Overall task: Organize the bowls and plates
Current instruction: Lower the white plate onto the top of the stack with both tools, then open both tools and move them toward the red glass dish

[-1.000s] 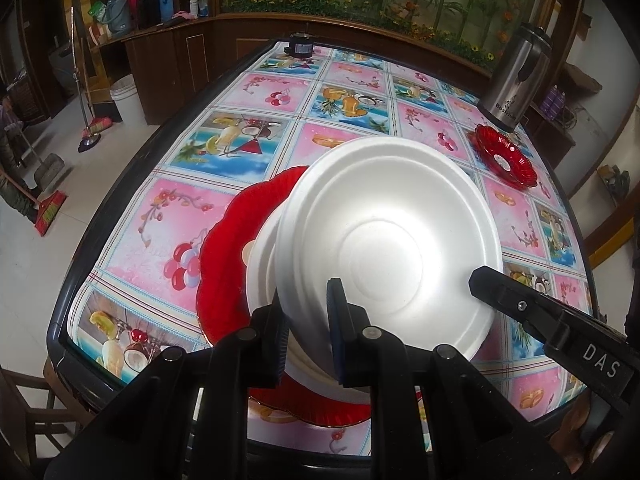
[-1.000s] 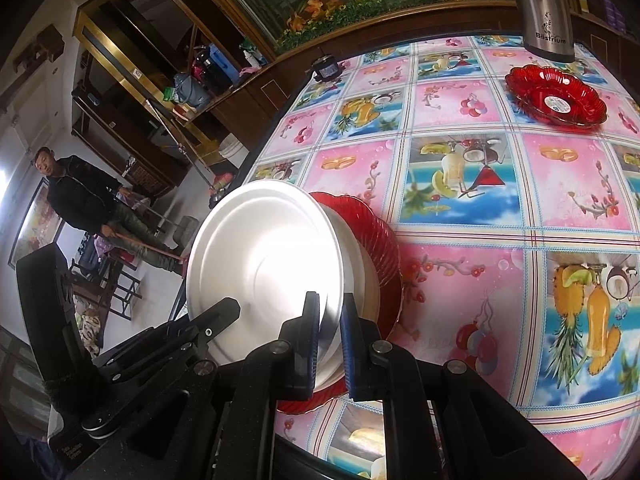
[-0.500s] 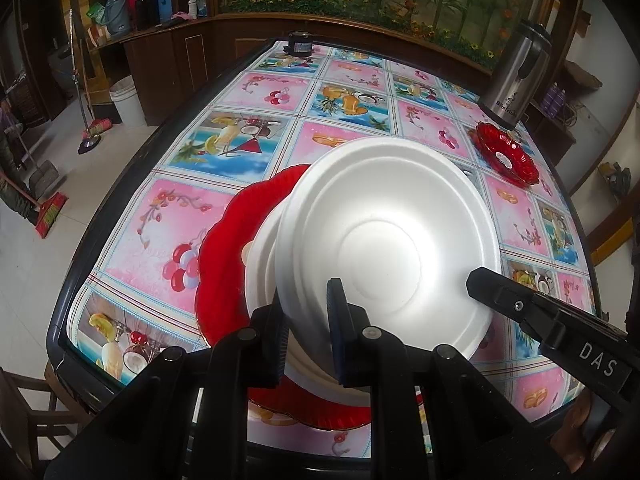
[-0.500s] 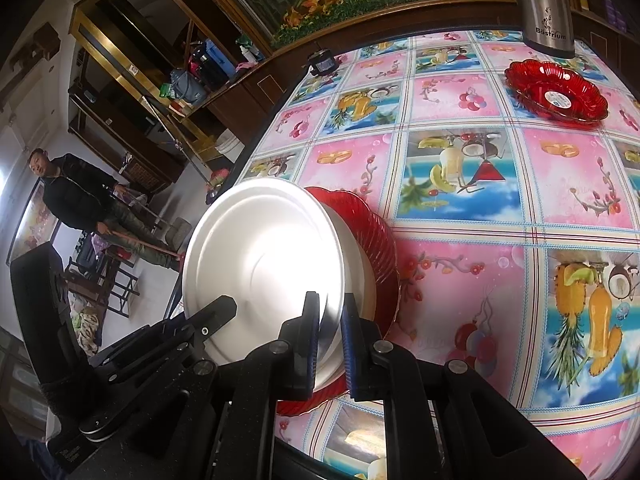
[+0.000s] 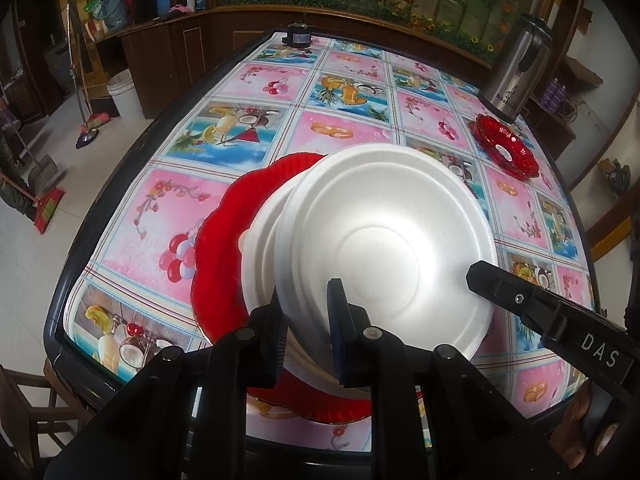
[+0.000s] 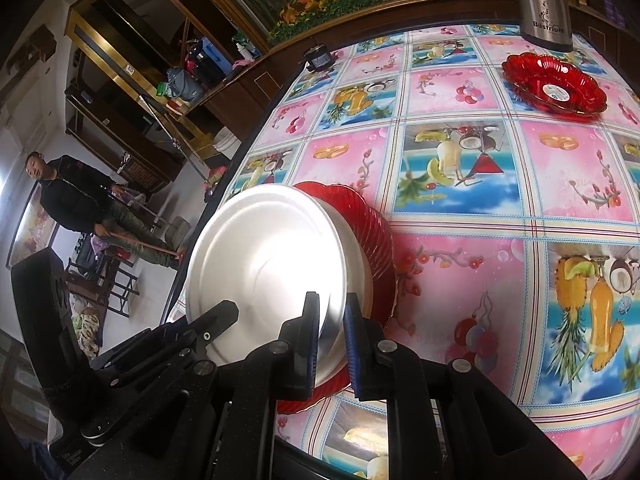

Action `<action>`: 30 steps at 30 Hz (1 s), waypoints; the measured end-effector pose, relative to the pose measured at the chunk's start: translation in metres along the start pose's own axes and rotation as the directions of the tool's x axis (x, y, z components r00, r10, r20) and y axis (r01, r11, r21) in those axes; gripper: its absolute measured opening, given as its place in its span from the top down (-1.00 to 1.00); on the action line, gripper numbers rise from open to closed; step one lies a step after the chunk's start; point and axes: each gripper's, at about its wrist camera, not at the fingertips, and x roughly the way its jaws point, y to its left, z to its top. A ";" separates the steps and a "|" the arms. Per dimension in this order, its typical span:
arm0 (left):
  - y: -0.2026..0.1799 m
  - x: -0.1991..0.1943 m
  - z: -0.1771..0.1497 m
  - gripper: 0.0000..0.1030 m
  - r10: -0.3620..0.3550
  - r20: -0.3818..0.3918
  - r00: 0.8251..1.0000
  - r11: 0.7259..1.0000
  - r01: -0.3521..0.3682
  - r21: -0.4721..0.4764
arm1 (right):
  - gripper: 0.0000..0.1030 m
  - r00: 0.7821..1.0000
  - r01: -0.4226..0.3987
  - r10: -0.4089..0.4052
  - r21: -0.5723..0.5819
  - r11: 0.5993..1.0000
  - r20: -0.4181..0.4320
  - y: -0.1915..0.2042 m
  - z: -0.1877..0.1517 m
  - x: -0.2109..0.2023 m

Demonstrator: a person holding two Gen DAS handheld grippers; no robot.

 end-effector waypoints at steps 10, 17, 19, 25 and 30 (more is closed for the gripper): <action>0.003 0.002 -0.001 0.68 0.006 -0.015 1.000 1.000 -0.006 -0.006 | 0.72 1.000 -0.005 0.005 0.008 1.000 -0.004 -0.004 0.001 0.000; 0.003 0.000 0.000 0.68 0.004 -0.010 1.000 1.000 -0.004 -0.008 | 0.72 1.000 -0.005 0.005 0.008 1.000 -0.006 -0.005 0.000 0.000; 0.003 -0.002 0.002 0.68 0.006 -0.004 1.000 1.000 -0.006 -0.008 | 0.72 1.000 -0.005 0.005 0.007 1.000 -0.007 -0.005 0.000 0.000; 0.000 -0.009 0.004 -0.08 0.008 0.008 1.000 1.000 -0.008 0.008 | 0.72 1.000 -0.013 0.014 0.011 1.000 -0.008 -0.004 0.000 0.000; 0.002 -0.018 0.002 -0.33 0.008 0.023 1.000 1.000 -0.008 0.008 | 0.54 0.999 -0.031 0.031 0.016 0.999 -0.009 -0.004 0.000 -0.001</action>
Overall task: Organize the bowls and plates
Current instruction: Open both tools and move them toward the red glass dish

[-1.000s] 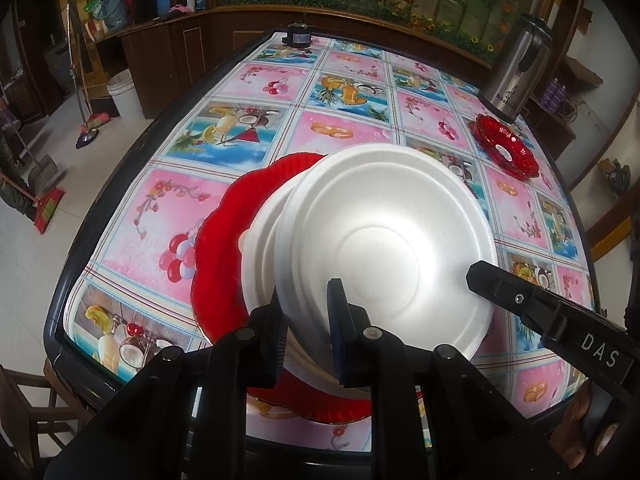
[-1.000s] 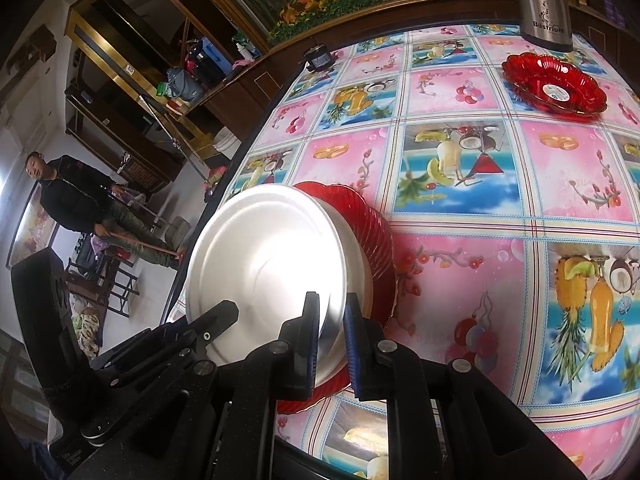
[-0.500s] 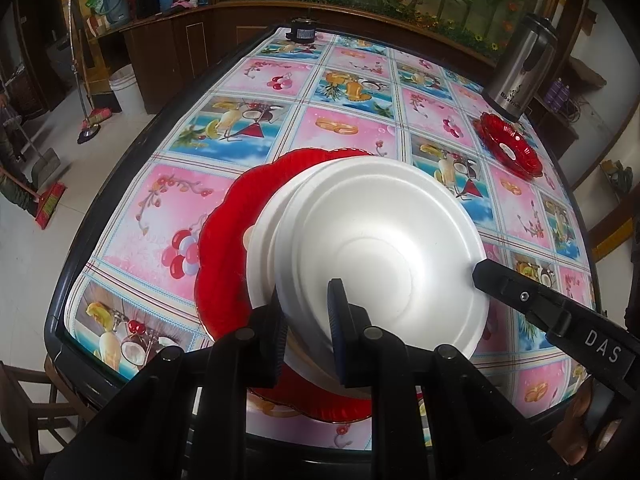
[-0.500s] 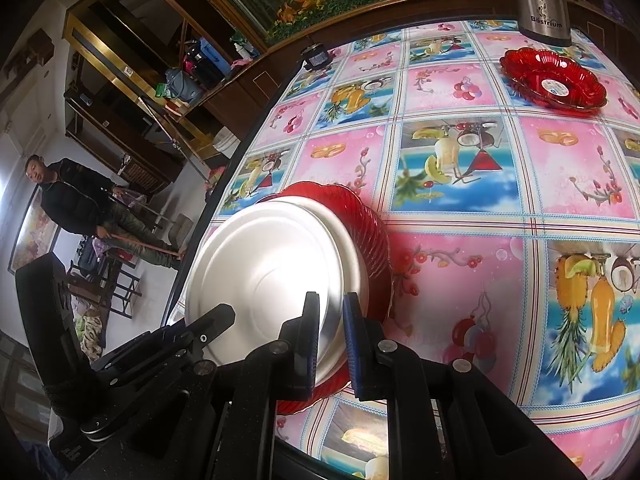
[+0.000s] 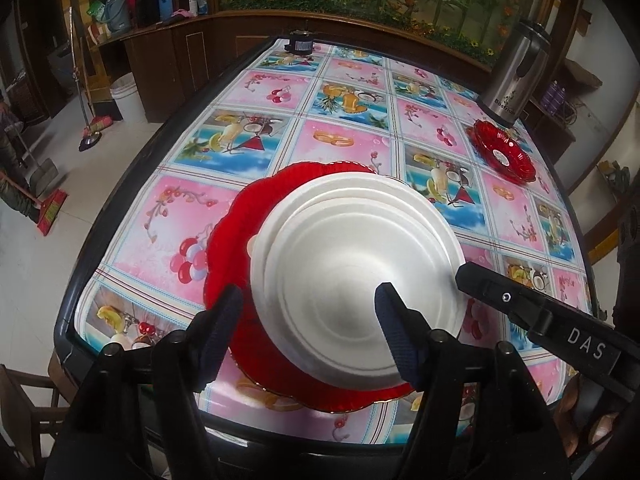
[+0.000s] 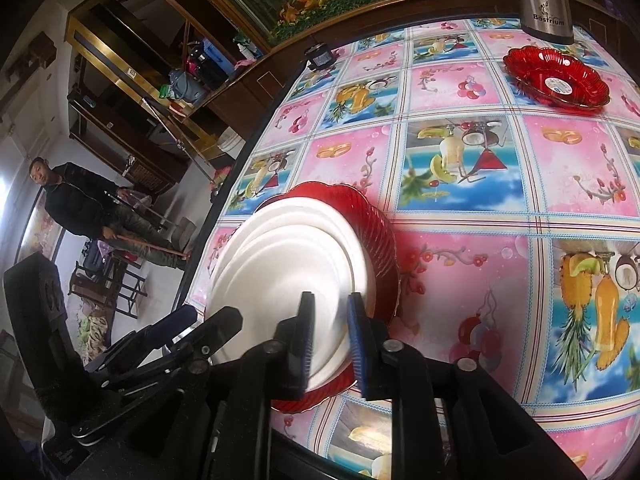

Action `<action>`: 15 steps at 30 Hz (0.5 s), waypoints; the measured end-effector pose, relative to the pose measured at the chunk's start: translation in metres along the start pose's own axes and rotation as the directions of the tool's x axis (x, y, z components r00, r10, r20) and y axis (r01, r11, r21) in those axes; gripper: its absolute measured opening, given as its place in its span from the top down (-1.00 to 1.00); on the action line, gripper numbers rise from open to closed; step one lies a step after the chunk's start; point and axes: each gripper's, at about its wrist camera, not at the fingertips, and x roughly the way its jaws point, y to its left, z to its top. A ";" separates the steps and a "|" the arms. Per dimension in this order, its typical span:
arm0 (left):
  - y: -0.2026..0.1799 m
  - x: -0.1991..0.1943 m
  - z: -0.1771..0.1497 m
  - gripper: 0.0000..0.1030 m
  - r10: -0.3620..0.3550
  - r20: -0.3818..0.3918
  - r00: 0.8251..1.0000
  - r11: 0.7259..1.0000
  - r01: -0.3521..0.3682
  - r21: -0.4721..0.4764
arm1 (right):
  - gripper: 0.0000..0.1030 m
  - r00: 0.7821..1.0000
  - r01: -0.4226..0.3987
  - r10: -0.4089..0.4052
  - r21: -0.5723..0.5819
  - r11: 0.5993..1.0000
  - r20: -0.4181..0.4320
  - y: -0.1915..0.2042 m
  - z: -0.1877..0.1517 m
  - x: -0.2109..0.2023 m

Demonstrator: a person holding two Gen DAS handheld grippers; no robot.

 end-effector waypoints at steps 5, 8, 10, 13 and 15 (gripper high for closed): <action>0.006 -0.026 0.005 -0.34 -0.016 0.092 0.996 1.000 0.018 -0.020 | 0.44 0.999 -0.029 0.028 0.017 0.999 0.032 -0.004 0.004 -0.010; 0.000 -0.031 0.020 -0.39 -0.054 0.105 0.993 0.998 0.056 -0.014 | 0.19 0.998 -0.048 0.046 0.042 0.998 0.049 -0.011 0.009 -0.017; -0.006 -0.026 0.031 -0.39 -0.087 0.068 0.994 0.996 0.088 -0.013 | 0.13 0.997 -0.065 0.062 0.053 0.997 0.053 -0.017 0.012 -0.021; -0.025 -0.014 0.047 -0.39 -0.159 -0.012 0.987 0.987 0.158 -0.004 | 0.07 0.996 -0.072 0.067 0.089 0.993 0.058 -0.033 0.015 -0.027; -0.041 -0.006 0.057 -0.39 -0.203 -0.060 0.977 0.979 0.203 0.003 | -0.04 0.996 -0.076 0.070 0.124 0.989 0.058 -0.049 0.020 -0.032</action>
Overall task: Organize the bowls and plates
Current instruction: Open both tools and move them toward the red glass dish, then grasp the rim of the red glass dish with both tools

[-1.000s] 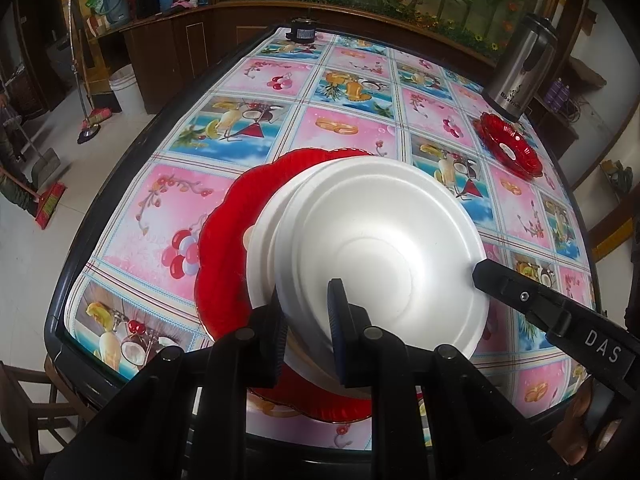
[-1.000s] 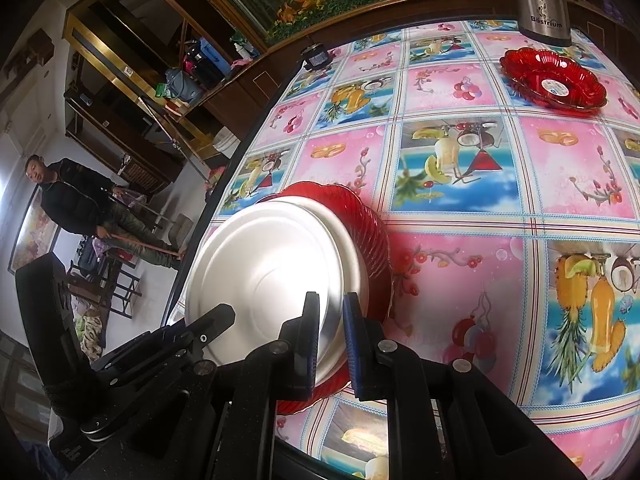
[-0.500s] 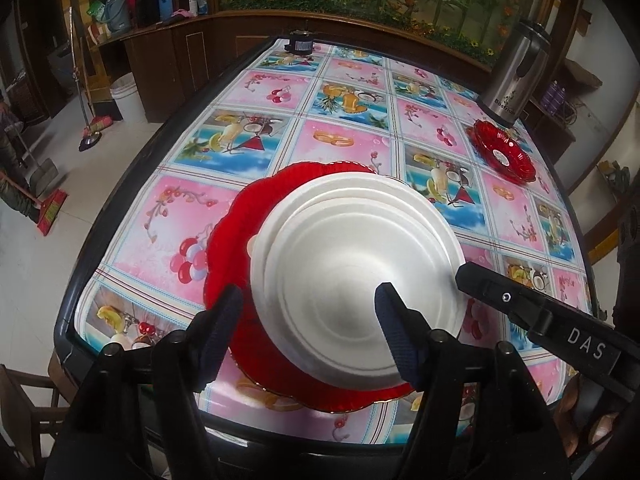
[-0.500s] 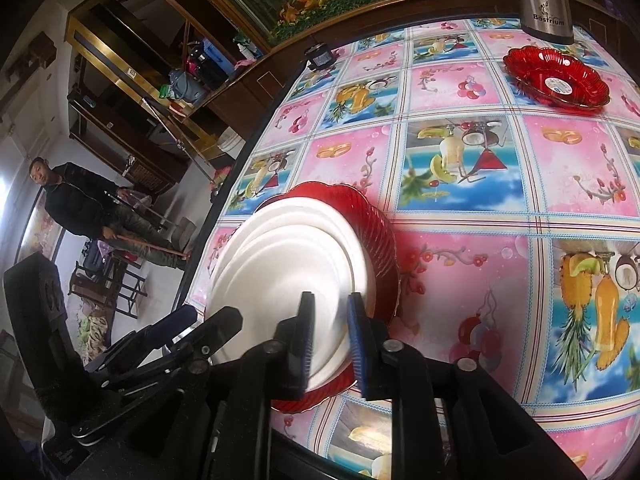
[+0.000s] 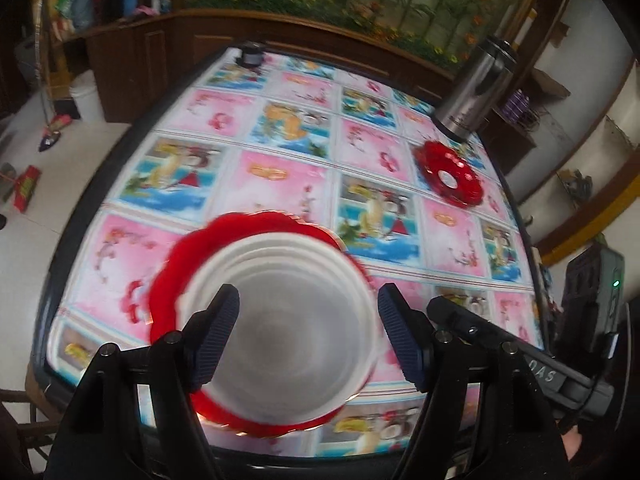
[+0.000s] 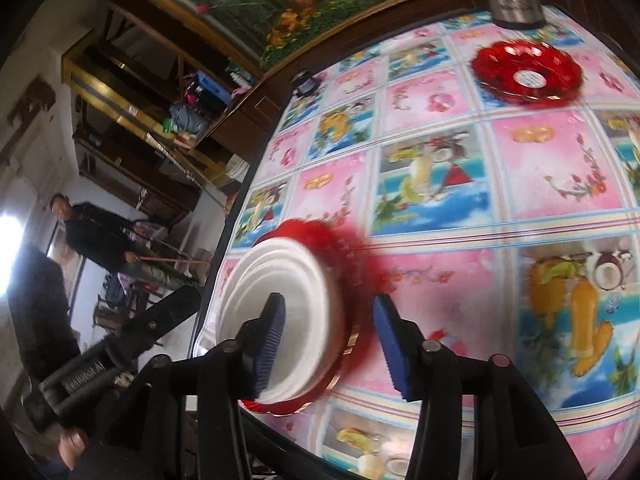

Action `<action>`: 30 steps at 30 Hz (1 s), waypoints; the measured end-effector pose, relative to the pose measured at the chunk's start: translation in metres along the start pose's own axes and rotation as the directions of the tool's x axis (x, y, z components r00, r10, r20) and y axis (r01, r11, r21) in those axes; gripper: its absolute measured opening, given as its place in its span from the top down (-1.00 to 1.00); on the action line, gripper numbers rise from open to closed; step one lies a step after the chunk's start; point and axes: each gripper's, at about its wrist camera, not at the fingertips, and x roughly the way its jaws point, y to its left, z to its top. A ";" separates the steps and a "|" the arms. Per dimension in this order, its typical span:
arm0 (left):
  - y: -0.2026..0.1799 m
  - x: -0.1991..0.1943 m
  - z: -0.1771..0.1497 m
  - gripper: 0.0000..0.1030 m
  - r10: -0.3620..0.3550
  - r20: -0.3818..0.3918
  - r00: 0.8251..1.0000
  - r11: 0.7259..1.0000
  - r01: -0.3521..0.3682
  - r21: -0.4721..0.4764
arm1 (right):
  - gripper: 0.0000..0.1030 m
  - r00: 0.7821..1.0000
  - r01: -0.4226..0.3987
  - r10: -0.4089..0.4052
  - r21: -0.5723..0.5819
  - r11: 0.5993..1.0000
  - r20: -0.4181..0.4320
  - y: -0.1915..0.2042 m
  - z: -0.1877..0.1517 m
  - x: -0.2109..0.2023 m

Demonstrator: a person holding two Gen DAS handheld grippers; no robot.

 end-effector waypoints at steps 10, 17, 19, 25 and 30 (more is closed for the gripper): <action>-0.088 0.076 0.063 -0.39 -0.094 -0.222 0.971 0.996 0.092 -0.018 | -0.44 0.996 0.049 -0.058 0.147 0.988 0.061 -0.090 0.048 -0.038; -0.134 0.132 0.096 -0.44 -0.030 -0.278 0.960 0.999 0.040 0.031 | -0.49 0.992 0.095 -0.110 0.218 0.971 0.057 -0.147 0.092 -0.048; -0.145 0.147 0.104 -0.44 -0.002 -0.281 0.960 0.999 0.017 0.051 | -0.50 0.991 0.109 -0.123 0.219 0.970 0.051 -0.159 0.104 -0.050; -0.165 0.188 0.127 -0.44 0.066 -0.288 0.956 0.995 -0.043 0.085 | -0.57 0.988 0.142 -0.152 0.250 0.958 0.021 -0.194 0.137 -0.051; -0.175 0.219 0.142 -0.44 0.125 -0.257 0.958 0.988 -0.097 0.117 | -0.57 0.981 0.181 -0.191 0.275 0.944 0.013 -0.223 0.166 -0.048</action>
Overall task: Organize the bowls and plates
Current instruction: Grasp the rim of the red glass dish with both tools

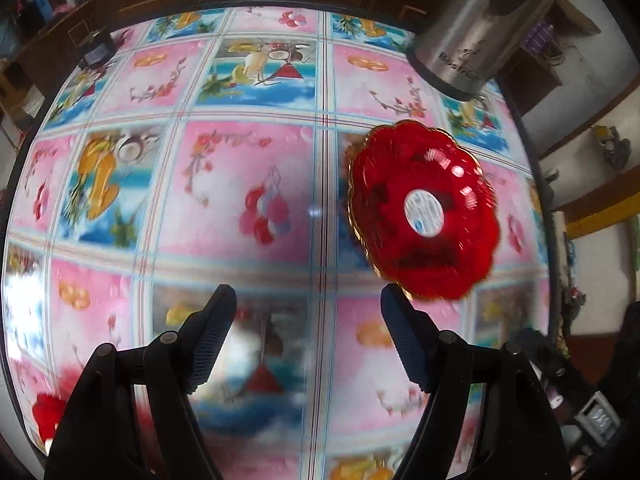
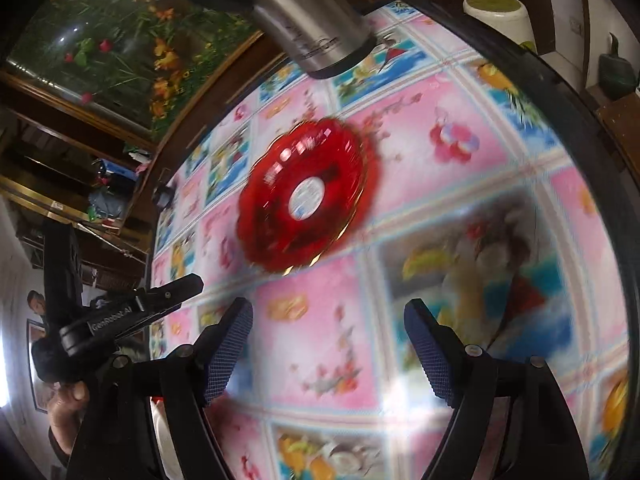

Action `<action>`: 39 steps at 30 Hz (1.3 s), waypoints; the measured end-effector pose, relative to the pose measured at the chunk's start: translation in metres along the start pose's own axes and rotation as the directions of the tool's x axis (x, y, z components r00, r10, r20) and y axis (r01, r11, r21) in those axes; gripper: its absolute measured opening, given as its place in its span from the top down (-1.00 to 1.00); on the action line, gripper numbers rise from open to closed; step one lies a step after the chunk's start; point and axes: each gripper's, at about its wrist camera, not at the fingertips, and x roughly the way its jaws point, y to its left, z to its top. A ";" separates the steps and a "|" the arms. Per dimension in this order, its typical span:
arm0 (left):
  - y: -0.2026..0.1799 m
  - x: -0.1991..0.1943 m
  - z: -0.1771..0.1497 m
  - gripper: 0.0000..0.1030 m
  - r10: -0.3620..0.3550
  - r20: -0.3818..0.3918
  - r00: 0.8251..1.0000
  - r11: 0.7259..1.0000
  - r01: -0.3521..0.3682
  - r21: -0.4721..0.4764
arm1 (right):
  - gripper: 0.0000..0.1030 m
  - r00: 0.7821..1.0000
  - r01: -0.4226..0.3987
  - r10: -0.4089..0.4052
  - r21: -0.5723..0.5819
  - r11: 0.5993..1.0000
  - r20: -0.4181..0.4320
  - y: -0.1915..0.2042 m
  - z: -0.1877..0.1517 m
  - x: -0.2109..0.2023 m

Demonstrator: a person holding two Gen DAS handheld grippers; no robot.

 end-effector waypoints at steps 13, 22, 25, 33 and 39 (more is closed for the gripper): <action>-0.018 0.041 0.025 -0.44 0.048 0.046 0.998 0.999 -0.049 0.015 | -0.46 1.000 0.025 -0.025 0.020 0.999 -0.001 -0.013 0.050 0.044; -0.022 0.057 0.029 -0.44 0.067 0.068 0.995 0.998 -0.068 0.007 | -0.03 0.997 0.074 -0.074 0.016 0.997 -0.009 -0.011 0.062 0.065; -0.025 0.060 0.030 -0.28 0.069 0.074 0.995 0.998 -0.070 0.007 | 0.03 0.996 0.088 -0.088 0.017 0.996 -0.006 -0.010 0.064 0.070; -0.032 0.062 0.029 0.21 0.079 0.121 0.989 0.996 -0.082 0.022 | 0.69 0.992 0.122 -0.122 0.009 0.992 0.013 -0.005 0.067 0.078; -0.044 0.060 0.025 0.52 0.081 0.145 0.986 0.994 -0.090 0.059 | 0.82 0.992 0.123 -0.124 0.010 0.992 0.019 -0.006 0.066 0.080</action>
